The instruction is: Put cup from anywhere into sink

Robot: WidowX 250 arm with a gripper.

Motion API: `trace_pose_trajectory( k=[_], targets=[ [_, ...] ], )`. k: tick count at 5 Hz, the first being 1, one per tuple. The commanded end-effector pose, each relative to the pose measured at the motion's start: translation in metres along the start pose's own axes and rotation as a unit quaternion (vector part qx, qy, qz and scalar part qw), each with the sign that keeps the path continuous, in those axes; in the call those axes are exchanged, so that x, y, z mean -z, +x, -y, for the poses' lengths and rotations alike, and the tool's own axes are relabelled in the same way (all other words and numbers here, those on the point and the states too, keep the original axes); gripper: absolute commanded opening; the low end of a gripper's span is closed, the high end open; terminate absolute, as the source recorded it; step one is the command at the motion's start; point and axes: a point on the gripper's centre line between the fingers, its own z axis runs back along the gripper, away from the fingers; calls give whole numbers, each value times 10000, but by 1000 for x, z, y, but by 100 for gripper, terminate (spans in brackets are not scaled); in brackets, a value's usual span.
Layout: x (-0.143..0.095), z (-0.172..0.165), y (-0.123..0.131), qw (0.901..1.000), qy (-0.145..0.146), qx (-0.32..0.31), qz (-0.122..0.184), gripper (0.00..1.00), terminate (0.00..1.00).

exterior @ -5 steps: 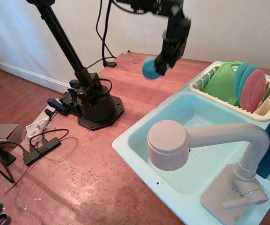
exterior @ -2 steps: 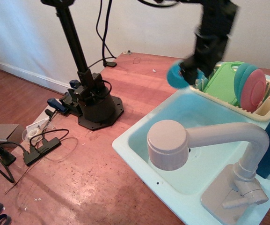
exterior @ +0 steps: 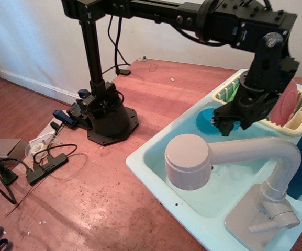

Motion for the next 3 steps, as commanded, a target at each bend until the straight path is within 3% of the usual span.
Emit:
trace_pose_trajectory(
  k=[1,3],
  targets=[
    [-10,2,-16,9988,36,-331,354,100,0],
    [-18,1,-36,9984,138,-493,260,100,0]
  ],
)
